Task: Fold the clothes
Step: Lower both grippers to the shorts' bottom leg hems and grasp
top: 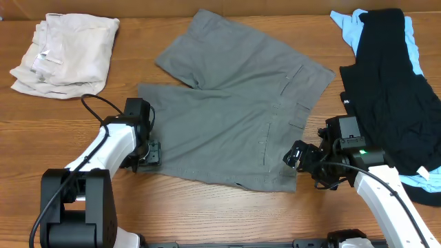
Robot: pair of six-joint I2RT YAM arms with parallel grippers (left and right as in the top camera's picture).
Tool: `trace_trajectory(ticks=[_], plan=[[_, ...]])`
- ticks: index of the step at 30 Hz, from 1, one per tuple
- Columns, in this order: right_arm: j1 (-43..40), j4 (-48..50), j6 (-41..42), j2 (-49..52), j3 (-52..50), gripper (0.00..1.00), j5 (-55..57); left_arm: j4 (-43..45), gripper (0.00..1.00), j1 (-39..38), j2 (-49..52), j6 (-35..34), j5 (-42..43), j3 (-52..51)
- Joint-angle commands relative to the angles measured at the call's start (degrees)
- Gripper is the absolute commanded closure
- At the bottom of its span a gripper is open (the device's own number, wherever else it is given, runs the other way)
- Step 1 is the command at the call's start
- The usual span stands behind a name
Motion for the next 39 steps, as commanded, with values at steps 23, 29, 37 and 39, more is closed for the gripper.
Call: trace_trajectory(ticks=[23,29,37,39], plan=[[0.3,-0.7,-1.8,0.1,-0.3,0.0,1.9,2.1,0.28,8.7,-0.5,4.7,5.5,3.1],[0.3,-1.2,-1.8,0.1,-0.3,0.0,1.9,2.1,0.35,8.9,-0.5,4.6,5.4,0.5],[0.3,-2.7,-1.8,0.1,-0.3,0.0,1.8,2.8,0.5,8.9,-0.5,4.5,5.4,-2.0],[0.3,-3.1,-1.7,0.1,-0.3,0.0,1.8,3.7,0.66,8.9,-0.5,4.6,5.4,-2.7]])
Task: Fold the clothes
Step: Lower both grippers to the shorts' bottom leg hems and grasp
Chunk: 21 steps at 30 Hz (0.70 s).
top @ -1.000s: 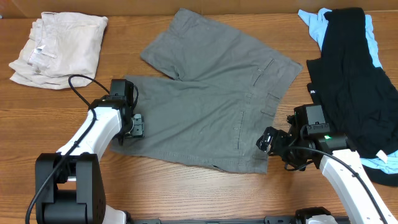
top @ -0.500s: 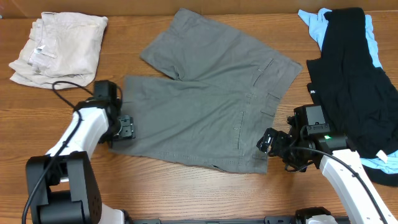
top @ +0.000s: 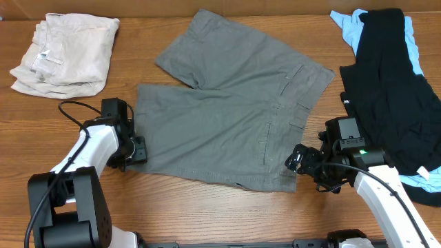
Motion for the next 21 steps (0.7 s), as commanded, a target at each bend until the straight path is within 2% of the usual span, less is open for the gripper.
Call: trace_trajectory(ticks=[1,2,3,9,16,19,21], plan=[[0.3,-0.5,-0.1,0.1,-0.3,0.01,0.5,1.0,0.79,0.0,-0.4,1.0,0.0,-2.3],[0.3,-0.7,0.1,0.1,-0.3,0.01,0.5,1.4,0.9,0.0,-0.4,1.0,0.0,-2.4],[0.3,-0.9,0.2,0.1,-0.3,0.02,0.5,1.7,0.96,0.0,-0.4,0.9,0.0,-2.4],[0.3,2.5,1.9,0.1,-4.6,0.06,0.3,3.0,0.96,0.0,-0.4,-0.2,0.2,-2.4],[0.3,11.3,3.4,0.1,-13.9,0.19,-6.9,3.4,0.96,0.0,-0.4,-1.2,0.5,-2.4],[0.3,13.1,3.4,0.1,-15.2,0.26,-8.7,3.8,0.96,0.0,-0.4,-1.4,1.8,-2.4],[0.3,14.6,3.4,0.1,-15.8,0.35,-10.0,4.1,0.96,0.0,-0.4,-2.2,2.6,-2.4]])
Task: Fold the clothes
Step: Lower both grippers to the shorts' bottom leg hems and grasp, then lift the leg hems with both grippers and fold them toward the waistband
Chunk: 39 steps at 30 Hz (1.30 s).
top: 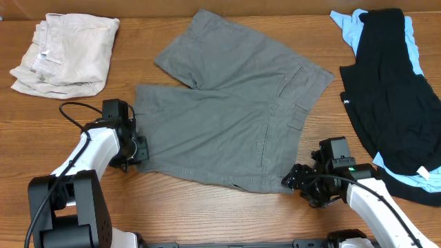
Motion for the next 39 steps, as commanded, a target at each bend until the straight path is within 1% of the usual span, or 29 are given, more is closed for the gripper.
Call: trace_trajectory(ticks=[1,4,7,14,21,23,29,31,32,33,36,37,39], plan=[[0.3,2.1,0.9,0.0,-0.9,0.38,-3.6,1.9,0.96,0.2,0.6,-1.6,1.7,-1.2],[0.3,2.8,1.8,0.0,-1.0,0.5,-3.5,2.4,0.96,0.2,0.6,-2.0,3.0,-1.2],[0.3,3.8,1.8,0.0,-1.0,0.56,-3.5,2.9,0.96,0.2,0.6,-2.0,4.0,-1.1],[0.3,6.0,2.0,0.4,-1.0,0.57,-2.7,3.0,0.96,0.2,0.6,-2.0,4.5,-0.9],[2.2,7.1,3.0,3.7,-0.1,0.57,0.9,3.6,0.96,0.2,0.6,-2.0,4.5,-0.9],[4.3,7.0,4.9,4.3,0.4,0.58,3.2,3.8,0.96,0.2,0.6,-2.0,4.5,-0.9],[13.9,5.0,11.2,5.5,3.2,0.57,11.9,4.1,0.96,0.2,0.6,-2.1,4.5,-0.9],[15.8,4.2,12.9,6.1,3.9,0.58,14.0,4.2,0.96,0.2,0.6,-2.1,4.5,-0.9],[16.1,3.8,13.7,6.5,4.2,0.64,14.7,4.2,0.96,0.2,0.6,-2.1,4.5,-0.9],[16.3,3.6,13.9,6.8,4.3,0.75,14.8,4.2,0.96,0.2,0.6,-2.1,4.5,-0.9],[16.2,3.2,13.9,7.1,4.5,0.94,14.8,4.2,0.96,0.2,0.6,-2.2,4.5,-0.8],[16.2,2.8,13.9,7.1,4.7,0.96,14.8,3.9,0.96,0.2,0.6,-2.2,4.5,-0.5],[16.2,1.0,13.9,7.1,6.0,0.96,14.9,1.7,0.96,0.2,0.5,-2.8,4.5,1.3]])
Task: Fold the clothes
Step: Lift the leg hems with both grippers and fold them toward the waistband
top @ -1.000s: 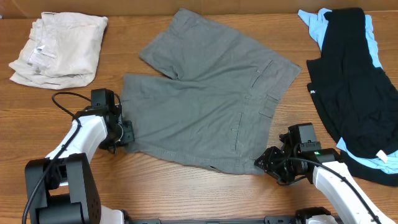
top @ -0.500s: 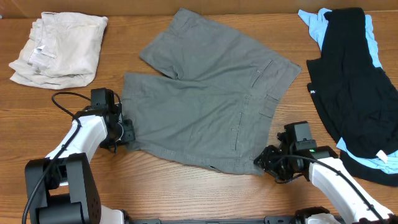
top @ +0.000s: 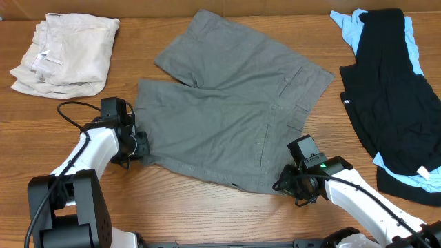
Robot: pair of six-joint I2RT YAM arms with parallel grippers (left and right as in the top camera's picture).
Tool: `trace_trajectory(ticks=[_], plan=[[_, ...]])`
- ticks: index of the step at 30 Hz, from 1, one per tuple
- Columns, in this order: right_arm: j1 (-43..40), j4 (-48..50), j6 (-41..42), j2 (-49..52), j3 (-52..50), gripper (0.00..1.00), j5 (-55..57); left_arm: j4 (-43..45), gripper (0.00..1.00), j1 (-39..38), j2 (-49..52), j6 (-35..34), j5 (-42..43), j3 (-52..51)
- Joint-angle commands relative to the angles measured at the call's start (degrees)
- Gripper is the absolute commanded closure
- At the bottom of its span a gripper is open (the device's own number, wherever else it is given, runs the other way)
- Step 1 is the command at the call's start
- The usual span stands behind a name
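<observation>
Grey-green shorts [top: 227, 117] lie spread flat mid-table in the overhead view, legs to the left and waistband to the right. My left gripper [top: 142, 147] sits at the hem of the near leg, its fingers right at the cloth's edge. My right gripper [top: 285, 186] is low at the near corner of the waistband, touching or just over the fabric. From above, the jaws of both are too small and too hidden to tell open from shut.
A folded beige garment [top: 62, 52] lies at the far left corner. A heap of black and light-blue clothes [top: 393, 96] fills the right side. The table's front edge runs close behind both arms.
My right gripper has moved left and slightly nearer along the waistband corner, and the arm has swung in. The left gripper has stayed at the leg hem with barely any shift.
At first my left gripper lay over the near leg's hem corner and the right beside the waistband. The left then stood further left at the hem's edge. The right came down toward the near waistband corner, and now sits at it.
</observation>
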Motion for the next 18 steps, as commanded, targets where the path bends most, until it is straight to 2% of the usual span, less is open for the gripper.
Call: trace_trajectory(ticks=[1,8,11,18], plan=[[0.2,-2.8,1.1,0.0,3.9,0.96,2.5,-3.7,0.96,0.1,0.5,-1.8,1.2,3.1],[0.2,-22.5,-2.8,-4.0,23.7,0.96,8.1,-19.5,0.96,0.1,-0.9,-1.9,2.1,21.6],[0.2,-30.0,-5.3,-5.2,33.2,0.96,8.6,-23.6,0.96,0.1,-4.1,-1.7,1.5,31.1],[0.3,-40.9,-5.3,-9.0,44.6,0.96,9.7,-29.1,0.96,0.2,-13.0,-1.6,0.6,44.0]])
